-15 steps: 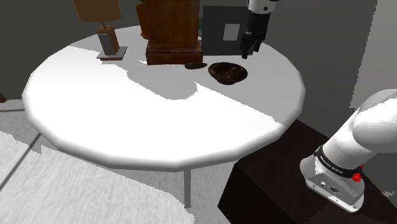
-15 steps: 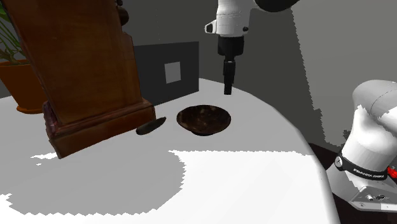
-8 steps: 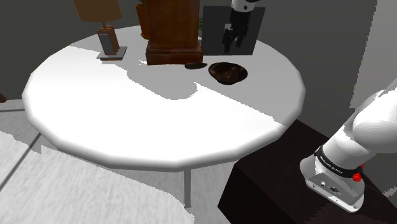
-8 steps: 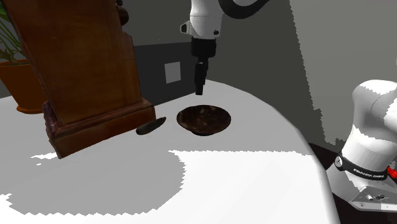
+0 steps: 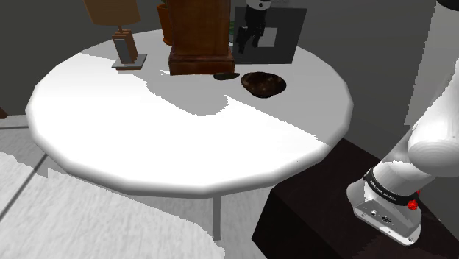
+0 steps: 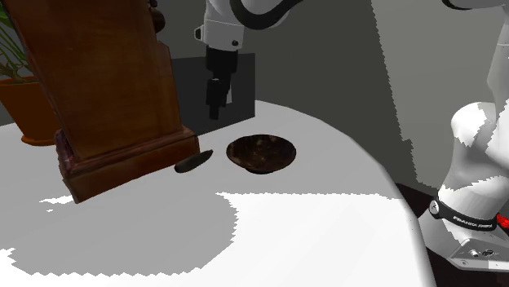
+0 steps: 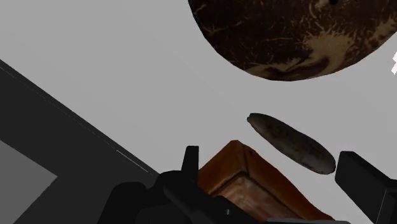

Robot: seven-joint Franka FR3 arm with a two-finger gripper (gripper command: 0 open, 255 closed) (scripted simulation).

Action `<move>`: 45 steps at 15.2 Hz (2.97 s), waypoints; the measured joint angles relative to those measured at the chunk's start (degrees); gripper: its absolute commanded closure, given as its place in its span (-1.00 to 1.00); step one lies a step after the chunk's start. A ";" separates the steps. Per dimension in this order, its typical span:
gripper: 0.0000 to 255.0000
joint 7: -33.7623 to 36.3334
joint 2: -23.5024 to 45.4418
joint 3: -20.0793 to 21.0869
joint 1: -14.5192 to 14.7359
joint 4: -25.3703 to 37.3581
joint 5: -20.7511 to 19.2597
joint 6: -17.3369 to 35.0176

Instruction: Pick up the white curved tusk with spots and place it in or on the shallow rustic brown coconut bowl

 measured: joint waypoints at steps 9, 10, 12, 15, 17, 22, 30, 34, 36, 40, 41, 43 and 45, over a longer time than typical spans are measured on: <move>-1.00 -0.30 5.55 0.10 0.05 1.88 0.09 4.89; -1.00 -0.28 5.61 0.10 0.06 1.70 0.08 5.13; -1.00 -0.28 5.65 0.10 0.06 1.62 0.08 5.27; -1.00 -0.28 5.66 0.10 0.06 1.58 0.08 5.33; 1.00 -0.28 5.66 0.10 0.06 1.58 0.08 5.33; 1.00 -0.28 5.66 0.10 0.06 1.58 0.08 5.33; -1.00 -12.99 10.30 2.54 -0.94 7.32 0.25 3.16; -1.00 -36.69 17.75 7.38 -1.84 17.43 -1.53 -1.64; -1.00 -48.48 19.73 10.03 -1.87 19.08 -3.00 -3.69; -1.00 -54.97 21.13 11.08 -1.94 19.02 -4.25 -2.77; -1.00 -55.30 20.78 11.13 -2.07 18.26 -4.24 -1.96; -1.00 -55.60 21.63 11.11 -2.05 18.31 -4.32 -1.95; -1.00 -55.37 21.61 11.01 -1.91 17.94 -4.53 -1.50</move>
